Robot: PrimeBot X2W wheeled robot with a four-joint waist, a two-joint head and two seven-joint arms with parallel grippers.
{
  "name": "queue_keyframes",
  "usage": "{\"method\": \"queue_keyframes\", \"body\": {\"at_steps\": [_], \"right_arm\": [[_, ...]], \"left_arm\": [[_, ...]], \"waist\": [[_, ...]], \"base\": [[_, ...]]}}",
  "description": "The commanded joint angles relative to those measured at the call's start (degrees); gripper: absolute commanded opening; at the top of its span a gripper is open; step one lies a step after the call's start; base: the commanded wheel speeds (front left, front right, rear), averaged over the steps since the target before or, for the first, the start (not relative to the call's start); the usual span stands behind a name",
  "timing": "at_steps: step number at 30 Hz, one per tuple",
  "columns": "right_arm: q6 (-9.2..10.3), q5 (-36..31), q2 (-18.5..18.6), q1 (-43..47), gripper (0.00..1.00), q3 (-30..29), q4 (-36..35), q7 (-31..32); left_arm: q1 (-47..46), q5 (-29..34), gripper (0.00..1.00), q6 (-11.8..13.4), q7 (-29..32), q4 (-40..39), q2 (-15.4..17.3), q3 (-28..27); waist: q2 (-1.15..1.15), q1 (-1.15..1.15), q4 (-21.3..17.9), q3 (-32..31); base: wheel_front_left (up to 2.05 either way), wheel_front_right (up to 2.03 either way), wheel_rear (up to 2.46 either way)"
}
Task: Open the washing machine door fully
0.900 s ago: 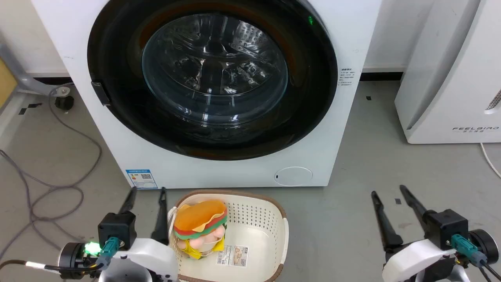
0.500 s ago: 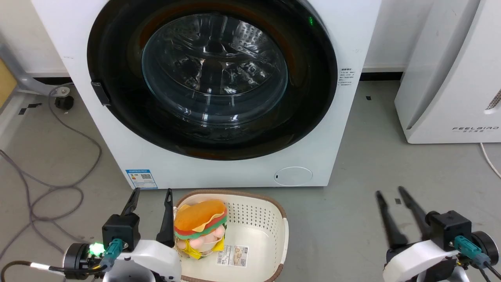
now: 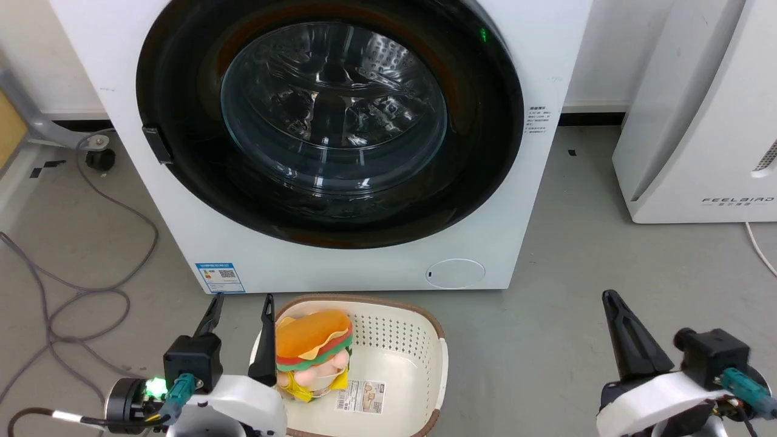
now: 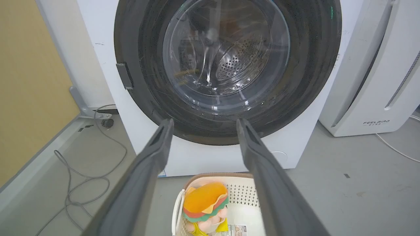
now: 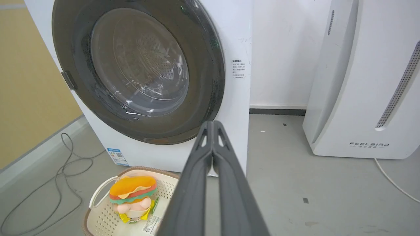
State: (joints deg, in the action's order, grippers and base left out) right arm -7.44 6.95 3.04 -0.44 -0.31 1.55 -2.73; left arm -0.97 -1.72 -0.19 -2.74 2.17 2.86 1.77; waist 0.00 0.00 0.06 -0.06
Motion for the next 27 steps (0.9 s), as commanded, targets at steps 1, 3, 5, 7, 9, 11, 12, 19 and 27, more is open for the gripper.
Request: {"method": "queue_keyframes", "body": {"at_steps": [1,3,5,7,9,11,12,19,27], "right_arm": [[-0.02,2.9,0.0,0.1,0.0,0.0,0.4,-0.7],[-0.02,6.3,0.0,-0.1,0.0,0.1,0.4,-1.0],[-0.02,10.2,0.0,-0.4,0.0,0.3,0.3,-1.2],[-0.02,13.8,0.0,-0.6,0.0,0.3,0.3,-1.5],[-0.02,17.5,0.0,-1.0,0.0,0.3,0.3,-1.7],[-0.02,20.5,-0.1,-1.5,0.0,0.0,0.4,-1.7],[-0.02,22.0,-0.1,-1.8,0.0,-0.2,0.4,-1.7],[-0.02,31.1,0.9,-5.7,0.0,-2.0,1.3,-1.7],[-0.03,40.7,3.4,-13.3,0.0,-2.7,5.2,-1.9]], "left_arm": [[-0.9,-0.4,1.0,-0.3,-0.7,0.4,0.0,0.3],[-0.9,-0.5,1.0,-0.3,-1.0,0.6,0.0,0.5],[-1.0,-0.6,1.0,-0.4,-1.2,0.8,0.0,0.7],[-1.0,-0.7,1.0,-0.4,-1.4,1.0,0.0,0.8],[-1.1,-0.8,1.0,-0.5,-1.7,1.2,0.0,1.0],[-1.1,-0.9,1.0,-0.5,-1.9,1.4,0.0,1.1],[-1.1,-1.0,1.0,-0.6,-2.0,1.5,0.0,1.2],[-1.7,-1.2,1.0,-0.8,-2.9,2.0,0.0,1.6],[-3.2,-1.3,1.0,-1.3,-3.8,2.2,0.0,1.7]], "waist": [[0.0,0.0,0.0,0.0],[0.0,0.0,0.0,-0.1],[0.0,0.0,0.1,-0.1],[0.0,0.0,0.1,-0.2],[0.0,0.0,0.1,-0.2],[0.0,0.0,0.2,-0.3],[0.0,0.0,0.2,-0.3],[0.0,0.0,0.1,0.4],[0.0,0.0,0.2,2.1]], "base": [[0.0,0.0,0.0],[0.0,0.0,0.0],[0.0,0.0,0.0],[0.0,0.0,0.0],[0.0,0.0,0.0],[0.0,0.0,0.0],[0.0,0.0,0.0],[0.0,0.0,0.0],[0.0,0.0,0.0]]}}
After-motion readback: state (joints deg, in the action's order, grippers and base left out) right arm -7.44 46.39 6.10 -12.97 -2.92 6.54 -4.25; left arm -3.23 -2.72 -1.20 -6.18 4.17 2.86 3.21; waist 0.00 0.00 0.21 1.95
